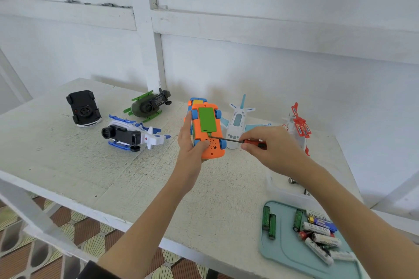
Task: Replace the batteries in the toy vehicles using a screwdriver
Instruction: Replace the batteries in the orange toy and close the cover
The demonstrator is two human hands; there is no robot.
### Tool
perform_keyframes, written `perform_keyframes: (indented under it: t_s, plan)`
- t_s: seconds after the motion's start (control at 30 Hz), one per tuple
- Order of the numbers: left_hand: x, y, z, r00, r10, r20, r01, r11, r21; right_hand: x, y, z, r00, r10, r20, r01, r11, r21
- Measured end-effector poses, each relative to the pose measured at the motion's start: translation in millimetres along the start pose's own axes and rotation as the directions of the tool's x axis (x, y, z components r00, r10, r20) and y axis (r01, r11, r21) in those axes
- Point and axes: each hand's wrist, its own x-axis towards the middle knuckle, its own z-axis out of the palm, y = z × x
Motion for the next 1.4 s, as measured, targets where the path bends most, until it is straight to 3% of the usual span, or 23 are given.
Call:
perform_keyframes:
  t_s: [0.63,1.4]
  plan:
    - [-6.6,12.2,11.5,0.993,-0.082,-0.088,0.081,0.997,-0.011,-2.8,5.0,16.9,0.979,-0.165,-0.122,0.163,0.986,-0.031]
    - [-8.0,20.8,20.6,0.99,-0.123,-0.062,0.125,0.992,0.032,-9.7,15.4,19.7,0.967,-0.156,-0.199,0.173,0.982,0.071]
